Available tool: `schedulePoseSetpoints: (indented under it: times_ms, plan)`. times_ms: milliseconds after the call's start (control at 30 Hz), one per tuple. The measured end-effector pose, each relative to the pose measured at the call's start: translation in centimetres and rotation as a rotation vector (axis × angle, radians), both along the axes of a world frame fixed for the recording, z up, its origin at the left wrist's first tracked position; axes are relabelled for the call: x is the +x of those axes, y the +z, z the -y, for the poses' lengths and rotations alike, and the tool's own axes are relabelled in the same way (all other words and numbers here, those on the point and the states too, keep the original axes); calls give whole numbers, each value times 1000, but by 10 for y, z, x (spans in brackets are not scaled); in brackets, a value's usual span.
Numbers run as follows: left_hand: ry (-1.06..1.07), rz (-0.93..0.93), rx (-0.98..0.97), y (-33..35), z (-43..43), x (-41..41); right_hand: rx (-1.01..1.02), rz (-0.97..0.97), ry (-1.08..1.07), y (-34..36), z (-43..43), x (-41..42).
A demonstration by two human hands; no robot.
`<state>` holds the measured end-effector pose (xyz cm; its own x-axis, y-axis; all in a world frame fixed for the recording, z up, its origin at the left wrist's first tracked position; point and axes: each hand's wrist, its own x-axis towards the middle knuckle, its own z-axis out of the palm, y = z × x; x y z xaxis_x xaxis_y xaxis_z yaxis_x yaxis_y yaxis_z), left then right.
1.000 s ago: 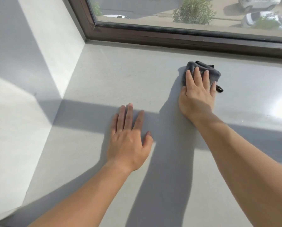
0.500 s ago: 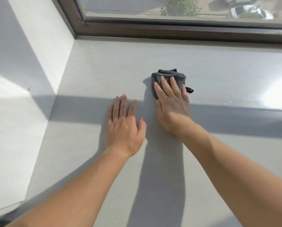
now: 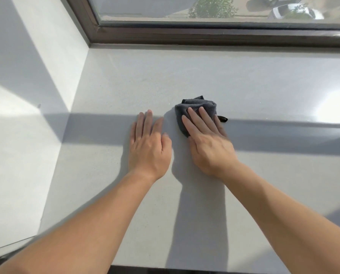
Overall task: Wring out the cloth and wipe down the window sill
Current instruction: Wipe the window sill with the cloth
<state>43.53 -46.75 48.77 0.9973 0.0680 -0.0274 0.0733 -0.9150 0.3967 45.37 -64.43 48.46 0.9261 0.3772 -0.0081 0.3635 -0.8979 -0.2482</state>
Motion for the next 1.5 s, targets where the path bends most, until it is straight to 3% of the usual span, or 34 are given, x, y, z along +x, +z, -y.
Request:
schedulePoseSetpoints:
  times_ms: [100,200,300,433,600,667,833,900,1033,1167,1300,1500]
  plan:
    - [-22,-18,0,-3,0,-2,-4,4,-208,-2,39,0]
    - [-29,-46,26,-7,-2,-2,8,1,-365,-4,23,-21]
    - [-29,-85,-26,-5,-4,-4,3,38,-114,-7,-9,-64]
    - [21,62,-495,17,-12,-22,-17,28,43,-4,24,-82]
    - [-136,36,-288,14,-11,-74,-11,-12,-320,-5,35,-82]
    - [-140,0,-274,7,-6,-91,6,21,-283,-7,10,-108]
    - [-155,61,-263,-5,-10,-101,24,40,113,-17,3,-185]
    - [-192,47,-183,-10,-11,-101,6,65,67,-18,29,-184]
    - [-242,44,-7,-18,-7,-104,26,52,-309,-10,43,-184]
    - [-217,63,-31,-20,-6,-106,74,83,-141,-21,2,-224]
    - [-235,40,-15,-20,-5,-110,64,89,102,-20,37,-231]
    - [-196,12,-84,-16,-2,-111,15,27,-245,-13,53,-241]
